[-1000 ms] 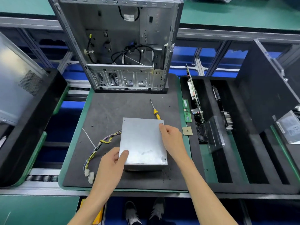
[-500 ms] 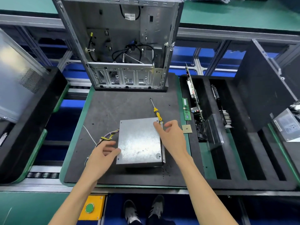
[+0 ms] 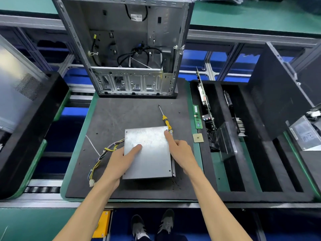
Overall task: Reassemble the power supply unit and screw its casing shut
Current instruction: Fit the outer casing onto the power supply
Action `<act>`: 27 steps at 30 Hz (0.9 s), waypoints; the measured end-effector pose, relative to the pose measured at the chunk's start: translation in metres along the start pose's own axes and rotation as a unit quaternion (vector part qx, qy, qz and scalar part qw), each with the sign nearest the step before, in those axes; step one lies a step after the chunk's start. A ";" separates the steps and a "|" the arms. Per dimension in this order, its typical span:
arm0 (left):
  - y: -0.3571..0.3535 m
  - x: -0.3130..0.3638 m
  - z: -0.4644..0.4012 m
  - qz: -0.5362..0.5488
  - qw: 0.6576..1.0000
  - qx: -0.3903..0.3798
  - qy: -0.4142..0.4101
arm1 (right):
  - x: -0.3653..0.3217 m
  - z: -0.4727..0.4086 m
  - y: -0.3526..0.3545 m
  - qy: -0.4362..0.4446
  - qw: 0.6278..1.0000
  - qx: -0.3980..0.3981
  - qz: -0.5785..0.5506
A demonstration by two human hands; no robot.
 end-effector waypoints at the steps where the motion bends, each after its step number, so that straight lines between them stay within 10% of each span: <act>1: 0.003 0.006 0.001 0.001 1.000 0.010 -0.012 | -0.005 0.001 0.000 0.010 1.000 -0.002 -0.007; 17: 0.034 0.045 0.014 0.007 0.975 0.090 -0.203 | -0.037 0.015 -0.021 0.174 0.968 -0.039 -0.178; 27: 0.037 0.013 0.031 -0.132 0.981 -0.001 -0.145 | -0.017 0.031 -0.024 0.202 0.960 -0.078 -0.177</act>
Point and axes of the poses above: each hand's wrist, its own z-axis away from the middle knuckle, its own y-axis out of the back of the hand, x = y × z, the point moved 9 cm from there along -z, towards the middle knuckle, and after that the axes turned 12 degrees about -z, right-handed, at the moved point
